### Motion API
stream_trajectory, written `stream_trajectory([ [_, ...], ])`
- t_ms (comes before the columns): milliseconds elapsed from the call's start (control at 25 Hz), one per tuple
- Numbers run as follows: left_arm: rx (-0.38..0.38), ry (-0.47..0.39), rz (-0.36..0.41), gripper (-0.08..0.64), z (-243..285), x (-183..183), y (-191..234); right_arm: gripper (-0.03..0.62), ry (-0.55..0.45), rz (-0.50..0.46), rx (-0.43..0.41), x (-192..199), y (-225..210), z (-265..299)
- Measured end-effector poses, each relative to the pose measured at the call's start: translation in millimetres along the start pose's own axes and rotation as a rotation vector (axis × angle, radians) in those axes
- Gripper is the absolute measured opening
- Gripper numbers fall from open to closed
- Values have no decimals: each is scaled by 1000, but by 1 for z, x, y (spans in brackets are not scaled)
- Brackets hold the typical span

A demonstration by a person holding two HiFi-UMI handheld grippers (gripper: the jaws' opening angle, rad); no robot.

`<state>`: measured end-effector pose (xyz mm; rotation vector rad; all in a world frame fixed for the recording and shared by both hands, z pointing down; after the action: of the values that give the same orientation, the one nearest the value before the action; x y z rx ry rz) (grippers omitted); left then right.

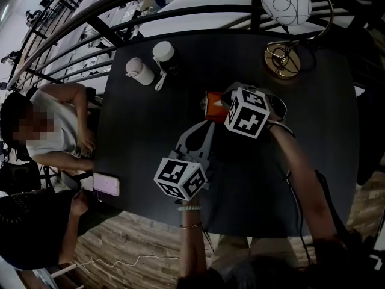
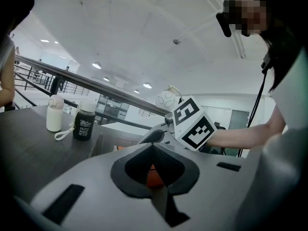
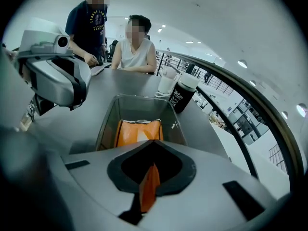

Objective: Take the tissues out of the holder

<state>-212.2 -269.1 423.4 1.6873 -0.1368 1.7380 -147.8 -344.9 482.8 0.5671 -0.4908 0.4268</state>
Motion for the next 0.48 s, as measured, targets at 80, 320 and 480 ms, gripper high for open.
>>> stream_trajectory([
  [80,2,-2,3,8,0,-1,-3,15,-21,11,16,-1,-3,-6],
  [320,9,-4,19,8,0,-4,-13,15,-101,55,66,-8,-11,-27],
  [480,10,-14,32,8,0,-9,-21,15,-166,89,106,-17,-20,-48],
])
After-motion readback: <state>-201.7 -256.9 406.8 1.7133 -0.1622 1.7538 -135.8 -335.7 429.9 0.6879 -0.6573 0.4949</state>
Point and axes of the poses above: the fingertips, and each gripper's own axes: z forward along the fingers, y to its left, x out of its underside, the point moved 3 cm from there along -z, backward along the fingers, and after that the axes turned 11 degrees about x, right-handed, at the moved point
